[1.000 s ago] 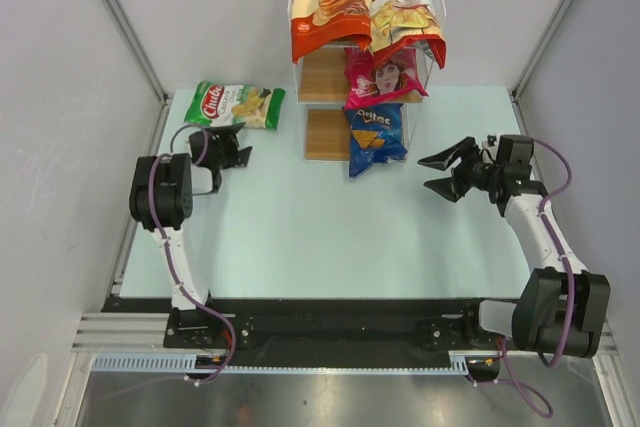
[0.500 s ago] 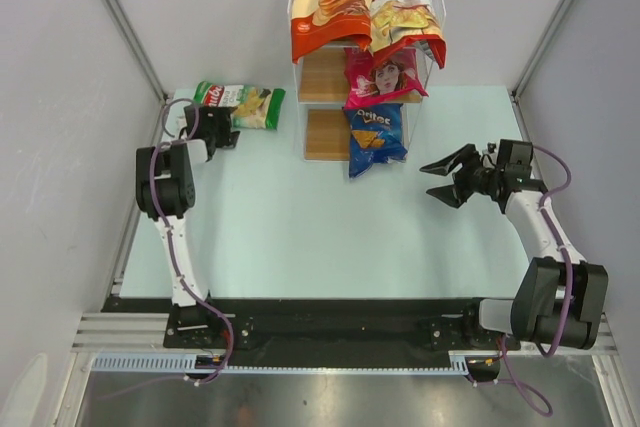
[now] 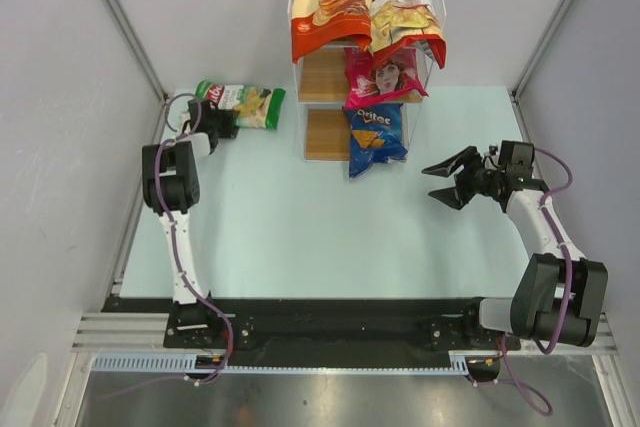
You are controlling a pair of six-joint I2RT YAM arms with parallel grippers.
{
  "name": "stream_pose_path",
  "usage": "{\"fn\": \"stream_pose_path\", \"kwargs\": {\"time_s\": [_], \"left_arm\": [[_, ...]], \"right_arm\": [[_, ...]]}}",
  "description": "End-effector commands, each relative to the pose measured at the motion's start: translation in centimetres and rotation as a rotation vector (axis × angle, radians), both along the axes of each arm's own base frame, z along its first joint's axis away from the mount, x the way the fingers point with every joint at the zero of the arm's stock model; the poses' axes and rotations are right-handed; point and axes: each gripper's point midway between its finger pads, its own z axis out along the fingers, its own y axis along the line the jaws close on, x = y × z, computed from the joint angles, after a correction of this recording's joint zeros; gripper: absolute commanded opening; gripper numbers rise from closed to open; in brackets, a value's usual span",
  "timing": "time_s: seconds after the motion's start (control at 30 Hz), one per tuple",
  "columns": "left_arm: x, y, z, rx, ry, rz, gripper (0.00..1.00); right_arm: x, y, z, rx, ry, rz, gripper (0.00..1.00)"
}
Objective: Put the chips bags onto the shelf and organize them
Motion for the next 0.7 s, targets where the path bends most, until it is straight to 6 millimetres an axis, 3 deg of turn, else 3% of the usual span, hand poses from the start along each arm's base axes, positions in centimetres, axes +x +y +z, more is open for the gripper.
{"fn": "stream_pose_path", "kwargs": {"time_s": [0.0, 0.1, 0.13, 0.17, 0.2, 0.23, 0.27, 0.3, 0.33, 0.37, 0.4, 0.43, 0.47, 0.5, 0.53, 0.57, 0.67], "left_arm": [[-1.2, -0.9, -2.8, 0.027, 0.092, -0.024, 0.37], [-1.6, -2.1, -2.4, -0.009, 0.061, -0.065, 0.00], [-1.9, -2.4, -1.8, -0.025, 0.051, -0.077, 0.00], [-3.2, -2.6, -2.5, -0.028, 0.064, -0.080, 0.00], [-3.6, -2.7, 0.4, -0.015, 0.013, -0.085, 0.00], [-4.4, -2.8, 1.0, 0.012, 0.002, -0.102, 0.00], [-6.3, -3.3, 0.1, 0.011, 0.043, -0.137, 0.00], [-7.1, -3.6, 2.4, 0.056, 0.011, -0.182, 0.00], [-8.1, -3.9, 2.5, 0.076, 0.023, -0.217, 0.00], [-10.3, -4.3, 1.3, 0.081, 0.091, -0.253, 0.00], [-11.7, -4.9, 1.2, 0.082, 0.112, -0.303, 0.00], [-12.9, -5.2, 2.6, 0.121, 0.096, -0.350, 0.00], [-15.6, -5.8, 0.9, 0.106, 0.156, -0.387, 0.00], [-16.9, -6.1, 0.8, 0.122, 0.160, -0.421, 0.00], [-17.9, -6.5, 2.1, 0.134, 0.136, -0.445, 0.00], [-20.3, -6.8, 0.6, 0.122, 0.201, -0.470, 0.00], [-24.6, -7.8, 0.6, 0.174, 0.259, -0.562, 0.00]], "right_arm": [[-0.5, 0.0, -0.4, 0.000, 0.013, 0.012, 0.68], [-0.5, 0.0, -0.4, -0.003, 0.015, 0.012, 0.68], [-0.5, -0.1, -0.4, -0.006, 0.014, 0.010, 0.68], [-0.4, -0.1, -0.4, -0.004, 0.010, 0.010, 0.68], [-0.3, -0.1, -0.3, -0.006, 0.007, 0.009, 0.68], [-0.3, -0.1, -0.3, -0.004, 0.001, 0.008, 0.68], [-0.3, 0.0, -0.2, -0.005, -0.003, 0.010, 0.68], [-0.1, 0.0, 0.1, -0.010, -0.022, 0.011, 0.67], [-0.2, 0.2, 0.0, -0.014, -0.022, 0.020, 0.67], [-0.2, 0.3, 0.0, -0.021, -0.023, 0.023, 0.66], [-0.1, 0.3, -0.2, -0.040, -0.026, 0.017, 0.53], [-0.4, 0.6, -0.6, -0.047, -0.009, 0.027, 0.47], [-0.5, 0.7, -0.9, -0.062, -0.003, 0.034, 0.43], [-0.7, 0.9, -1.3, -0.068, 0.007, 0.045, 0.43], [-0.8, 1.1, -1.7, -0.072, 0.021, 0.058, 0.43], [-1.1, 1.9, -2.0, -0.077, 0.023, 0.089, 0.43], [-1.6, 3.4, -2.9, -0.092, 0.029, 0.161, 0.47]]}}
